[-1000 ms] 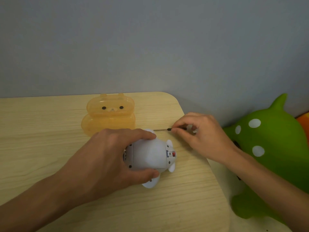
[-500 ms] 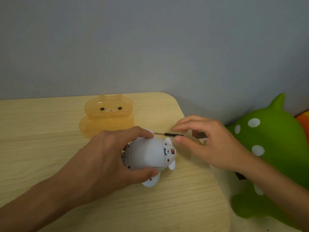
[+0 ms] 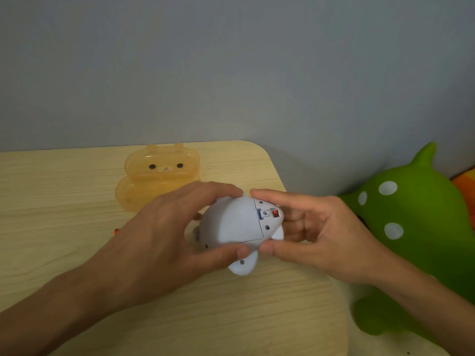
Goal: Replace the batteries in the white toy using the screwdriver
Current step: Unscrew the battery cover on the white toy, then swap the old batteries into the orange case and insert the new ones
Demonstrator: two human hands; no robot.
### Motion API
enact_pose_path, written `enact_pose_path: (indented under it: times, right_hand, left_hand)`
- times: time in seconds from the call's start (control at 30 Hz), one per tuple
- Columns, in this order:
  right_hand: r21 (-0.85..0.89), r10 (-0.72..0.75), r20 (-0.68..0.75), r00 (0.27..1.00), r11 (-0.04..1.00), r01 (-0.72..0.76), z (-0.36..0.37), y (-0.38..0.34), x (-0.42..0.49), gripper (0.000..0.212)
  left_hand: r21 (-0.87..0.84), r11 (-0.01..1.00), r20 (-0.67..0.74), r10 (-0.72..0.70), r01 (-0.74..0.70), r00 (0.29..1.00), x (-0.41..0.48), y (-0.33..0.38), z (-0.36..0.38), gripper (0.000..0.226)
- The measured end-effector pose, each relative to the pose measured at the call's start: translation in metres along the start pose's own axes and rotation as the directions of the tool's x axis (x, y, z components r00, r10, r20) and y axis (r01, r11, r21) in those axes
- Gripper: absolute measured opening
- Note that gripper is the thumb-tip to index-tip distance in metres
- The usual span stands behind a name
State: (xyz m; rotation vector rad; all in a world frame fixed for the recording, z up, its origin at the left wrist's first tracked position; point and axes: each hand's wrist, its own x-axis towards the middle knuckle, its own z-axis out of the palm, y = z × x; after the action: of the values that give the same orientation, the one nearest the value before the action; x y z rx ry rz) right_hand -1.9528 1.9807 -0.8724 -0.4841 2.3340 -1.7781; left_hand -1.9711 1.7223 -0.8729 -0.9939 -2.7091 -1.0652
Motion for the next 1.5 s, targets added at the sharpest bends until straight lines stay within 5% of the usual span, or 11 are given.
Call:
enact_pose_path:
  times: [0.2, 0.5, 0.83, 1.03, 1.27, 1.37, 1.5]
  right_hand:
    - [-0.048, 0.021, 0.051, 0.998, 0.999, -0.019, 0.004, -0.002, 0.001, 0.064]
    - [-0.116, 0.054, 0.059, 0.997, 0.992, -0.047, 0.010, -0.003, -0.003, 0.035]
    - [-0.084, 0.077, 0.042, 0.996, 0.994, -0.073, 0.011, -0.005, -0.002, 0.064]
    - [-0.049, 0.084, 0.020, 0.996, 0.995, -0.083, 0.011, -0.003, -0.004, 0.068]
    - [0.019, 0.027, 0.027, 0.999, 0.999, -0.028, 0.019, -0.003, -0.001, 0.066]
    - [0.031, 0.010, 0.056, 0.998, 0.999, -0.011, 0.022, 0.000, 0.003, 0.064]
    - [0.052, -0.003, 0.062, 0.998, 0.999, 0.000, 0.024, 0.004, 0.005, 0.063]
  left_hand:
    - [0.185, 0.949, 0.134, 0.234, -0.256, 0.963, 0.007, 0.010, -0.003, 0.041]
    - [0.171, 0.935, 0.254, 0.263, -0.311, 0.931, 0.019, 0.019, -0.008, 0.029]
    - [0.054, 0.957, 0.142, 0.276, -0.285, 0.951, 0.013, 0.004, -0.029, 0.032]
    - [-0.190, 0.968, 0.006, 0.170, -0.165, 0.985, 0.006, -0.005, -0.047, 0.042]
    - [0.327, 0.944, 0.028, -0.065, 0.052, 0.998, -0.036, -0.081, -0.125, 0.042]
    - [0.346, 0.915, 0.087, -0.252, 0.207, 0.964, -0.064, -0.107, -0.127, 0.057]
    - [0.321, 0.909, 0.116, -0.318, 0.267, 0.941, -0.078, -0.120, -0.118, 0.058]
